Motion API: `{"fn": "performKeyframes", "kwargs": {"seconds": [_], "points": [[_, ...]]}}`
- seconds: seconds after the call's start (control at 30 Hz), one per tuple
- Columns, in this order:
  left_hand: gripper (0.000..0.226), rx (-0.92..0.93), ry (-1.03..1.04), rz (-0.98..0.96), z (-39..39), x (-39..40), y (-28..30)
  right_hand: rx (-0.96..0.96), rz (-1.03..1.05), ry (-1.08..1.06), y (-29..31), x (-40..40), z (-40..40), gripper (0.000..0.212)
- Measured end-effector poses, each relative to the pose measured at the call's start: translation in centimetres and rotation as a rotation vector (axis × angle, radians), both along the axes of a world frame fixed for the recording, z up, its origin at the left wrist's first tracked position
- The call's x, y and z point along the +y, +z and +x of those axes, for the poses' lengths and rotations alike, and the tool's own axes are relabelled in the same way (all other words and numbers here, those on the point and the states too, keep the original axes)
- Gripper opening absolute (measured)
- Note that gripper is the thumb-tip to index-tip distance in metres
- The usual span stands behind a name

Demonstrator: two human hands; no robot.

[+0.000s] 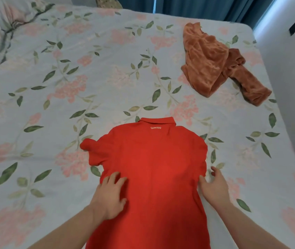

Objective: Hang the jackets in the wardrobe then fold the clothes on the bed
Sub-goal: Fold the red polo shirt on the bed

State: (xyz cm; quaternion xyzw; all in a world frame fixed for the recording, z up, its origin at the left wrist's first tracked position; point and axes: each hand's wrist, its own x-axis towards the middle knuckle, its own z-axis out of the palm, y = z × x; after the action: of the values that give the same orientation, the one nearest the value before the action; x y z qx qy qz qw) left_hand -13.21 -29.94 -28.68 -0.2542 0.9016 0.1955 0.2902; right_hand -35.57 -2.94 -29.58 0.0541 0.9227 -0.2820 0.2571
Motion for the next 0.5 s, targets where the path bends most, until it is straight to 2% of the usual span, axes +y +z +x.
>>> {"fn": "performKeyframes", "kwargs": {"seconds": [0.1,0.23,0.37,0.43,0.5], "points": [[0.097,-0.119,0.046,0.046,-0.3,1.3,-2.1,-0.082,-0.023,-0.085,-1.2,1.2,-0.4,0.069],[0.117,-0.209,0.066,0.055,-0.7,2.4,-3.9,-0.149,-0.064,-0.164,-2.4,0.8,-1.6,0.066],[0.12,-0.238,0.062,0.061,-1.4,2.3,-3.9,-0.263,-0.275,-0.359,-2.5,-0.8,-2.8,0.054],[0.12,-0.261,0.048,0.071,-1.6,2.0,-3.7,-0.317,-0.316,-0.361,-2.8,-0.9,-3.3,0.054],[0.12,-0.287,0.041,0.083,-1.9,1.6,-3.6,-0.288,-0.284,-0.312,-2.6,-0.7,-3.8,0.04]]}}
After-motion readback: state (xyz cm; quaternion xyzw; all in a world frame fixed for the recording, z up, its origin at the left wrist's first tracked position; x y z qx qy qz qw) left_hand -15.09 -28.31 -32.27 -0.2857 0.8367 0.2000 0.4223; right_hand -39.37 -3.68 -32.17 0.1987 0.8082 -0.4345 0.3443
